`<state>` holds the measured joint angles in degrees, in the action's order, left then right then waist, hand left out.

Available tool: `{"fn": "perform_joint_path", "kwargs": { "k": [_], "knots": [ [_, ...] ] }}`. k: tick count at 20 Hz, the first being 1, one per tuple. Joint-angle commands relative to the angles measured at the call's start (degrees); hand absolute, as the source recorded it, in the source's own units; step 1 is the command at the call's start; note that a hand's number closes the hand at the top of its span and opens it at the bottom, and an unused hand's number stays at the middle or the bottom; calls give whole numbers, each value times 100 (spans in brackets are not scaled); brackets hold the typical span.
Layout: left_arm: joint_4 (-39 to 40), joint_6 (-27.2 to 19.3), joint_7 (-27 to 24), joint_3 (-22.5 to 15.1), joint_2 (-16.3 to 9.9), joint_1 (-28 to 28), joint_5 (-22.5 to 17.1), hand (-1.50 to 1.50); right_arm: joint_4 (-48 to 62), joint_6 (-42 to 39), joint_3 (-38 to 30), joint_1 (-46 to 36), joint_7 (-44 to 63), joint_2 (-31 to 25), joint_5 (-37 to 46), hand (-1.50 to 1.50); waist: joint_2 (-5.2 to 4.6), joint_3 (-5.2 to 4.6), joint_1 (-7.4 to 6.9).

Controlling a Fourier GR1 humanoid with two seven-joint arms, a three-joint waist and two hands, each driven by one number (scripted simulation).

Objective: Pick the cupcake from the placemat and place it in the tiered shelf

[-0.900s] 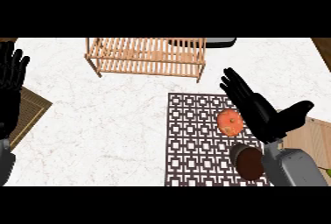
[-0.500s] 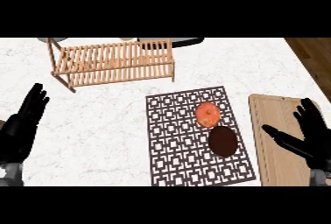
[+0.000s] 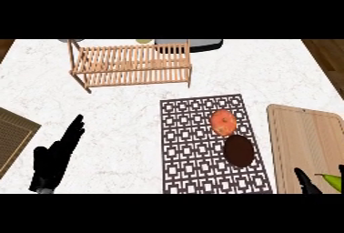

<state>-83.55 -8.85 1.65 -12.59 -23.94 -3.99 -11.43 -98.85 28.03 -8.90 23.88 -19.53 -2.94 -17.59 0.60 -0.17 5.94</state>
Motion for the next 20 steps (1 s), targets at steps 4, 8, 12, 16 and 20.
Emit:
{"fn": "perform_joint_path", "kwargs": {
  "k": [4,8,12,16,20],
  "knots": [
    [330,184,-72,-328,305,322,263,0,-1653,-103,1291,1974,-521,287,507,-150,-50,6,-436],
    [168,145,78,-324,263,410,303,0,-2176,-91,1757,2844,791,-461,1442,-150,-83,-9,-519],
    [190,166,9,-393,304,438,359,0,-2040,657,1296,3283,1807,-1114,2683,-150,-206,-40,-701],
    [235,375,-58,-395,212,550,346,0,-2390,1067,1349,3595,3056,-1229,3744,-150,-270,-43,-867],
    [140,347,87,-490,279,594,420,0,-3130,880,1707,3397,4603,-1233,4753,-150,-233,-24,-970]
  ]
}}
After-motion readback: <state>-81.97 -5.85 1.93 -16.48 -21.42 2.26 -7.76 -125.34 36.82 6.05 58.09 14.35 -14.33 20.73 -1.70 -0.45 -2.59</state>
